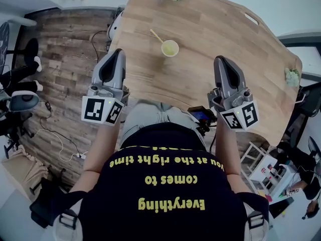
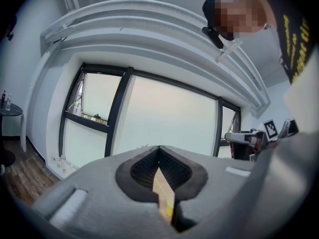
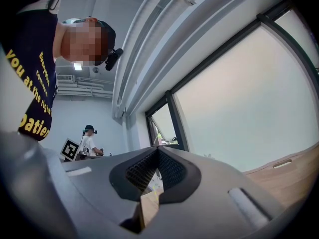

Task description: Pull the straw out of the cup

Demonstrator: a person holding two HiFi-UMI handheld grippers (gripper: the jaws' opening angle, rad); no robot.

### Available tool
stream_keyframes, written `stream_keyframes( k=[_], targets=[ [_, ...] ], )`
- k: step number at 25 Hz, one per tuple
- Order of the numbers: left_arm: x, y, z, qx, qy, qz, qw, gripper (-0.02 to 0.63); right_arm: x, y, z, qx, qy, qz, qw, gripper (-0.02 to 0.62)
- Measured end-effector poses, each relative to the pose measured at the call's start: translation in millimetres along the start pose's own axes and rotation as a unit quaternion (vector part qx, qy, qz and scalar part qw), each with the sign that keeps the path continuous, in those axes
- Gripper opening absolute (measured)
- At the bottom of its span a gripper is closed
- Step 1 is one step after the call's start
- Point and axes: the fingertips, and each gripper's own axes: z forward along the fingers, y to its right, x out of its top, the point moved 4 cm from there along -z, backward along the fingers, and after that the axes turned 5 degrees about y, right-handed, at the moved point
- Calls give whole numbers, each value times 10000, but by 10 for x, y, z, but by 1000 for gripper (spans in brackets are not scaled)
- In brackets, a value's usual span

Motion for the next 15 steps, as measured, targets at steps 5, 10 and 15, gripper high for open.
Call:
stream_keyframes(
  k=[5,10,15],
  targets=[
    [-44,-59,-7,43,-55,-35,10000,0,-75,101,167,61,-71,-29,10000,6],
    [-5,-99,-33,89,-48,-110,9999,0,-178,107,408,286,-100,213,9993,7],
    [-28,-179,-49,207,-84,-91,9997,0,-395,79,681,611,-305,248,9974,8]
  ],
)
